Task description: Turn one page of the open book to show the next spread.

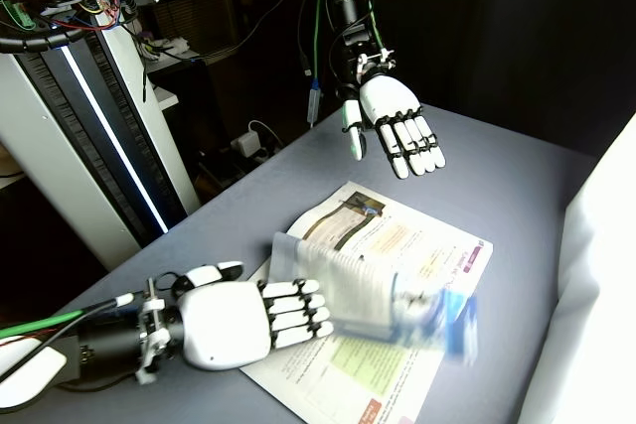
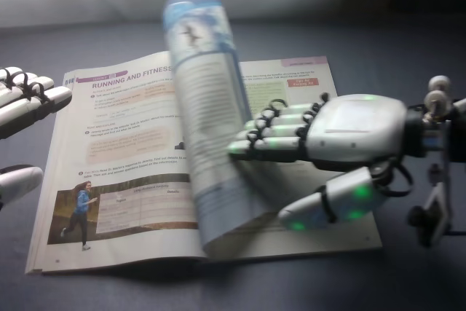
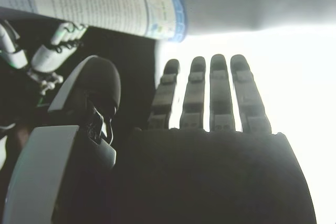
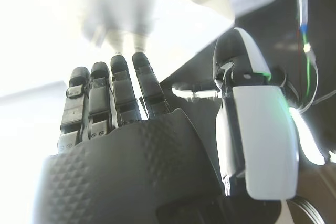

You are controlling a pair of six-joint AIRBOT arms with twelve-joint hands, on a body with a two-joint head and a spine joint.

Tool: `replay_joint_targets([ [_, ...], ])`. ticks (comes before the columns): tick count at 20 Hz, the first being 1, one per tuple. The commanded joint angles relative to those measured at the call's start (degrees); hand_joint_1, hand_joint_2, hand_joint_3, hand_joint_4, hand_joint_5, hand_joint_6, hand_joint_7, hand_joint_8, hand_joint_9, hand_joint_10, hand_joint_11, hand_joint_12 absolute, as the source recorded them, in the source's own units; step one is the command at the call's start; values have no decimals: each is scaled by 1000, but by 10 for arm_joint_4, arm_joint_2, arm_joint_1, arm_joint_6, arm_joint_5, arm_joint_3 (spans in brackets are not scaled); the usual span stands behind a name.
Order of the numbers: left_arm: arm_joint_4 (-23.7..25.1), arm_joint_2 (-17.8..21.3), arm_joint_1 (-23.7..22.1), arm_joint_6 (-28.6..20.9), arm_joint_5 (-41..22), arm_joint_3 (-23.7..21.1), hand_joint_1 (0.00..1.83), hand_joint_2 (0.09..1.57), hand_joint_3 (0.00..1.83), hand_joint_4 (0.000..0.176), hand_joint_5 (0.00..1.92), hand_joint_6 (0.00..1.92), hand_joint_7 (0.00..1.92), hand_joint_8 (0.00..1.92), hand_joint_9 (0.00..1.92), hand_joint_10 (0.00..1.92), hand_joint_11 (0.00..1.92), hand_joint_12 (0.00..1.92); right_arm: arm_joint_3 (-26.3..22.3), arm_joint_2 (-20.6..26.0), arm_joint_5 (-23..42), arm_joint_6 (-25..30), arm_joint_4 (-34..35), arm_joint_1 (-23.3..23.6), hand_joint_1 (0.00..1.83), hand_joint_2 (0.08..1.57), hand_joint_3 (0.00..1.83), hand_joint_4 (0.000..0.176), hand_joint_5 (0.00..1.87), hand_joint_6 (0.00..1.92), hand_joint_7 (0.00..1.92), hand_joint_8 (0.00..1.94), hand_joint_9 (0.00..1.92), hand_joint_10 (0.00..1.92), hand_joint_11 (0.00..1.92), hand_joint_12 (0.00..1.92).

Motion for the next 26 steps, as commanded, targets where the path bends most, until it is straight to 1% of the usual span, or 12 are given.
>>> replay_joint_targets([
  [1,-11,-4,0,-2,-67,1,239,1563,7,27,0,0,0,0,0,0,0,0,7,-9,69,-4,37,11,0,1185,0,0,0,0,0,0,0,0,0,0],
  [5,-11,-13,1,-4,-61,4,275,1566,17,35,0,0,0,0,0,0,0,0,31,-56,107,-12,51,32,0,1189,2,0,0,0,0,0,0,0,0,0],
  [7,-11,-18,2,-5,-59,6,193,1571,35,0,0,0,0,0,0,0,0,0,39,-76,124,-22,63,41,0,1197,5,0,0,0,0,0,0,0,0,0],
  [11,-8,-29,3,-13,-55,13,5,1513,0,0,4,1,0,0,0,0,0,0,51,-114,157,-33,76,66,0,1190,1,0,0,0,0,0,0,0,0,0],
  [12,-7,-30,3,-14,-55,14,74,1499,0,17,23,7,0,0,0,0,0,0,52,-121,164,-36,76,71,0,1183,0,0,0,0,0,0,0,0,0,0],
  [13,-6,-30,3,-15,-55,15,14,1444,0,82,72,9,91,7,200,20,282,135,55,-132,176,-38,76,77,0,1173,0,0,0,0,0,0,0,0,0,0],
  [14,-5,-30,3,-16,-55,16,2,1323,0,0,269,12,270,14,353,25,368,217,56,-140,187,-38,77,83,0,1174,0,0,0,0,0,0,0,0,0,0],
  [15,-5,-30,3,-16,-55,17,0,1481,0,132,386,17,285,58,290,4,73,864,56,-142,199,-39,78,91,0,1169,0,0,0,0,0,0,0,0,0,0],
  [16,-4,-30,3,-17,-54,18,0,1553,27,104,202,27,169,13,66,0,14,172,56,-147,210,-39,79,100,0,1161,0,0,0,0,0,0,0,0,0,0],
  [17,-4,-31,3,-17,-54,19,0,1567,38,96,165,29,144,3,21,0,2,34,56,-151,221,-39,79,107,0,1154,0,0,0,0,0,0,0,0,0,0],
  [20,-3,-35,3,-19,-52,22,0,1571,42,94,156,30,137,0,10,0,0,0,42,-152,250,-39,62,140,0,1192,6,0,0,0,0,0,0,0,0,0],
  [26,-11,-38,4,-19,-60,22,0,1571,42,94,155,31,137,0,10,0,0,0,-1,-111,332,-39,65,149,0,1180,0,0,0,0,0,0,0,0,0,0],
])
